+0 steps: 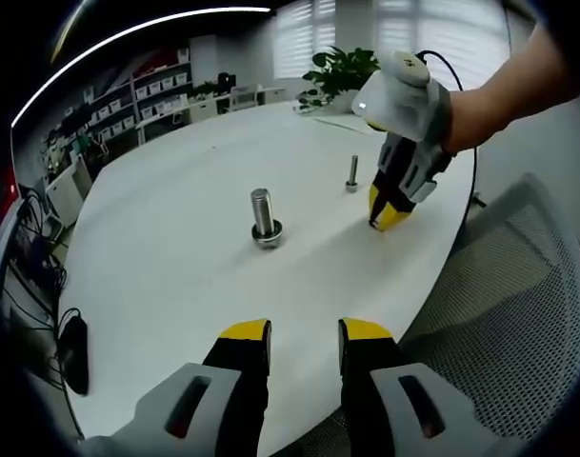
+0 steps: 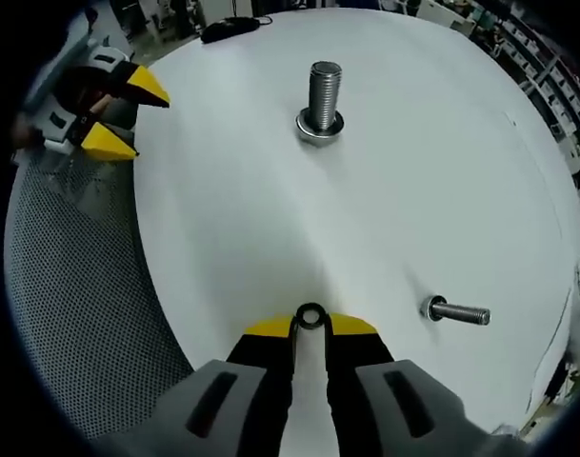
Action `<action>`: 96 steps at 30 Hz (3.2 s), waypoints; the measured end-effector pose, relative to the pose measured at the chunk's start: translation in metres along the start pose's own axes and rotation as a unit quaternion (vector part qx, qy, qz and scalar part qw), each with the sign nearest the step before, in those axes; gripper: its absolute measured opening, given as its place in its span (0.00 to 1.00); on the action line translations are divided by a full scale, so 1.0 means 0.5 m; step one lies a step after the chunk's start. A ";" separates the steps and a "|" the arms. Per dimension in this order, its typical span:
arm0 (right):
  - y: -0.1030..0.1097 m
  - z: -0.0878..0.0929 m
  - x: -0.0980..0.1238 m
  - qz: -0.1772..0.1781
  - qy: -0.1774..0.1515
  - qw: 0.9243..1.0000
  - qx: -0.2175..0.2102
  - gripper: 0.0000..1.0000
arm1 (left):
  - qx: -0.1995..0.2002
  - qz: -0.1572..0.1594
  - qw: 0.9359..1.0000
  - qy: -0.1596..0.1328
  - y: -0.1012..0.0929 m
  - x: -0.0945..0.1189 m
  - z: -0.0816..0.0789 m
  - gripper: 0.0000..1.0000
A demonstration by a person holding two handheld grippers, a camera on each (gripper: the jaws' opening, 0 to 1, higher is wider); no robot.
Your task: Place the washer onto the threaded stud by aligning its center hole with the stud, sliding it down to the base, and recovering from edge contact or off-axis alignment until the washer reaches the visible bottom stop.
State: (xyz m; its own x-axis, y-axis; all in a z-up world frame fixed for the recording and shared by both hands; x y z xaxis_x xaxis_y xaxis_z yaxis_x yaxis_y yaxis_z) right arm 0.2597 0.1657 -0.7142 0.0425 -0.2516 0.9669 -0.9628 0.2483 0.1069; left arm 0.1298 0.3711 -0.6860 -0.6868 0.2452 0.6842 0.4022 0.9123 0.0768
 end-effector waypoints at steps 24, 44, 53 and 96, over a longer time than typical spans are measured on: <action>-0.062 0.014 0.079 0.015 -0.021 0.999 -0.020 0.13 | -0.003 -0.001 1.000 0.001 -0.001 -0.001 0.000 0.26; -0.104 0.018 0.140 0.035 -0.028 0.999 -0.009 0.13 | -0.003 -0.001 1.000 0.002 -0.001 -0.001 -0.001 0.26; -0.123 0.018 0.161 0.046 -0.034 0.998 -0.010 0.13 | -0.004 0.001 1.000 0.003 -0.002 0.000 -0.001 0.26; -0.161 -0.014 0.134 0.034 -0.018 0.999 0.008 0.14 | -0.004 -0.001 1.000 0.012 -0.002 -0.004 0.004 0.26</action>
State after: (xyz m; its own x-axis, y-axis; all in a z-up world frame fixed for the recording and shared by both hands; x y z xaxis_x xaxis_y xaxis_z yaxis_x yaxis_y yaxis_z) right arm 0.3421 0.1354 -0.6562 -0.0317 -0.2677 0.9630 -0.9671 0.2517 0.0382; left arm 0.1296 0.3706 -0.6889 -0.6729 0.2354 0.7013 0.4058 0.9101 0.0839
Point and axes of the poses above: the point that each gripper's makers call its tool centre point, and the gripper's own axes: x roughly backward along the fingers, y roughly to its left, z roughly out of its underside, the point moved 9 cm from there along x, roughly backward along the fingers, and after that the axes turned 7 degrees about -z, right-handed, at the moved point
